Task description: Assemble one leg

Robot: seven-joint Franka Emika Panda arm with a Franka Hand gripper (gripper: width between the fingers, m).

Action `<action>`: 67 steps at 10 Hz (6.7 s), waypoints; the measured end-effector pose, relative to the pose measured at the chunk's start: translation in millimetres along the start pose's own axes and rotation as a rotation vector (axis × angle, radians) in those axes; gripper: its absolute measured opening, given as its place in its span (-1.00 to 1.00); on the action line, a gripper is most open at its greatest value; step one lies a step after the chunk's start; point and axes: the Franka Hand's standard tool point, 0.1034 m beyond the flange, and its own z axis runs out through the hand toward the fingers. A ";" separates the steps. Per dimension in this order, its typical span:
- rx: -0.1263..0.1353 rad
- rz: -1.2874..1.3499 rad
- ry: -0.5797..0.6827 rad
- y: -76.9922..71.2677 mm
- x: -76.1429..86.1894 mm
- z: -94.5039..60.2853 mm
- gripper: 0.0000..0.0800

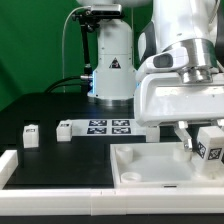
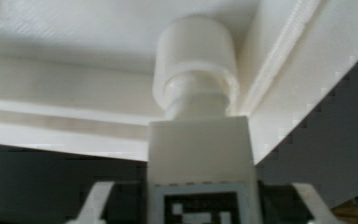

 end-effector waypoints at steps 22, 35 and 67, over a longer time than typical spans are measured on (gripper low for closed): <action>0.059 0.079 -0.591 -2.0 1.0 -15.0 0.62; 0.045 0.131 -0.604 2.8 17.2 -0.7 -0.27; -0.008 0.336 -0.582 4.0 16.1 1.1 0.14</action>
Offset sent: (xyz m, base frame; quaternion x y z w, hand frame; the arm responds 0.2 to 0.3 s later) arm -0.0128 -0.0082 -0.0217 -0.0263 0.0157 0.0097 0.9995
